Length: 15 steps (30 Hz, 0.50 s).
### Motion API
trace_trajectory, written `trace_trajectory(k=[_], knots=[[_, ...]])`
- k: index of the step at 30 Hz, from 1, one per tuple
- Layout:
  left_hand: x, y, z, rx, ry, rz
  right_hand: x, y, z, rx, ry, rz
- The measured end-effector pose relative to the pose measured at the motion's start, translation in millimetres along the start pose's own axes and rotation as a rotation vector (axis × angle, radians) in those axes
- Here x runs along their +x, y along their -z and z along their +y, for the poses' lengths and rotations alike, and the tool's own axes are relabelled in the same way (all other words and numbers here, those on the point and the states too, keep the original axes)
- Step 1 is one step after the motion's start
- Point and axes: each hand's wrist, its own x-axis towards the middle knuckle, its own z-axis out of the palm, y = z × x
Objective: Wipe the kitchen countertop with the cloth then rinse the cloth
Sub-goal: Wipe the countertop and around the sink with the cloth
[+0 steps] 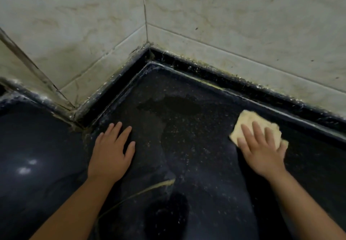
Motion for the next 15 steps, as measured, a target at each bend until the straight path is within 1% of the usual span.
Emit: trace_trajectory(k=[2,4,6,9,11,12,14,15], knots=[[-0.3,0.7,-1.0,-0.021,-0.001,-0.013,32.3,10.8,-34.2,0.067,-0.059,0.012],[2.7,2.9,-2.0,-0.023,-0.011,-0.026,55.0,12.7,-86.0,0.085,-0.026,-0.019],[7.5,3.1,-0.4,-0.038,-0.008,-0.009,68.7,8.5,-140.4,0.064,0.107,-0.027],[10.6,0.7,0.6,-0.032,-0.003,0.0,59.2,-2.0,-201.2,0.028,0.381,-0.039],[9.0,-0.9,-3.8,-0.022,0.0,0.0,36.7,-14.1,-209.8,0.002,0.521,-0.091],[7.3,-1.5,-5.5,-0.017,0.0,0.0,20.9,-21.5,-201.3,-0.018,0.574,-0.104],[3.8,-1.7,-6.0,-0.003,-0.001,-0.001,-12.4,-31.8,-162.6,-0.078,0.656,-0.101],[3.0,-1.0,-5.1,0.004,0.001,-0.003,-25.7,-34.1,-137.8,-0.106,0.687,-0.073]])
